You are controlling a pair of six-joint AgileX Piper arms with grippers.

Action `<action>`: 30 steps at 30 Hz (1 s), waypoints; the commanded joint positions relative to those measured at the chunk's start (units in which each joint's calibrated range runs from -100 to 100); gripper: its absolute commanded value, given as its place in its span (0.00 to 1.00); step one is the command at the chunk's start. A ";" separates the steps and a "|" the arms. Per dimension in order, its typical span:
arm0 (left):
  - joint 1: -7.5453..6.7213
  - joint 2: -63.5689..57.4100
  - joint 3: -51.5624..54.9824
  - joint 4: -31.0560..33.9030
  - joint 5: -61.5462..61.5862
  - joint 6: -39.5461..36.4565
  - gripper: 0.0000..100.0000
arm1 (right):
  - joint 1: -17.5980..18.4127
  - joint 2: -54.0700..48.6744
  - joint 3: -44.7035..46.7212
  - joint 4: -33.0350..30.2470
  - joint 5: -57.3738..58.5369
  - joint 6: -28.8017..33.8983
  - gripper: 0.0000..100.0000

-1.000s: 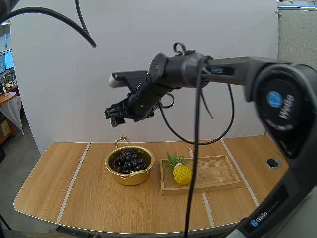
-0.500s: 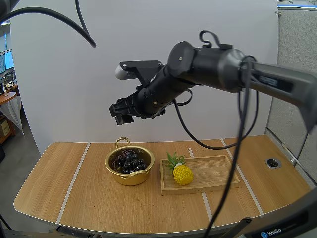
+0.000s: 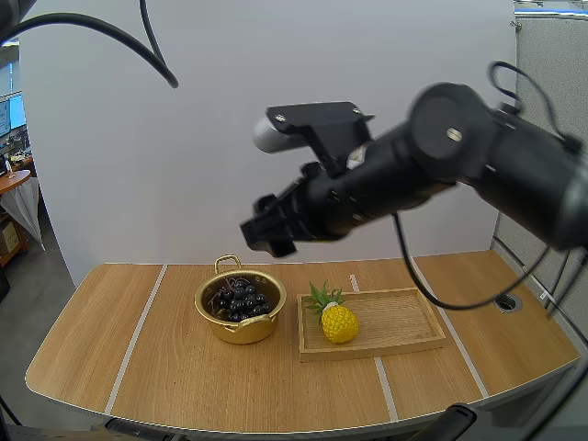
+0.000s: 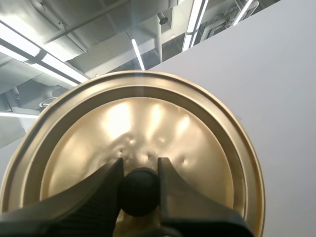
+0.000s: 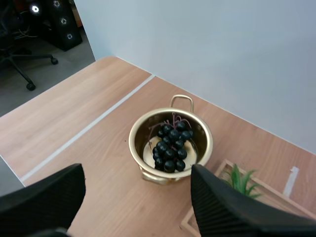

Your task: Open the pot, put the grape inside, and close it

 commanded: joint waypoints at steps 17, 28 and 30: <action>-0.09 -0.31 -0.43 0.18 -1.97 -0.32 0.00 | -0.02 -30.90 12.51 -11.26 14.99 6.89 0.00; -0.09 -0.31 -0.43 0.18 -1.97 -0.32 0.00 | -0.02 -33.23 12.51 -11.26 19.26 6.89 0.00; -0.09 -0.31 -0.43 0.18 -1.97 -0.32 0.00 | -0.02 -33.23 12.51 -11.26 19.89 6.89 0.00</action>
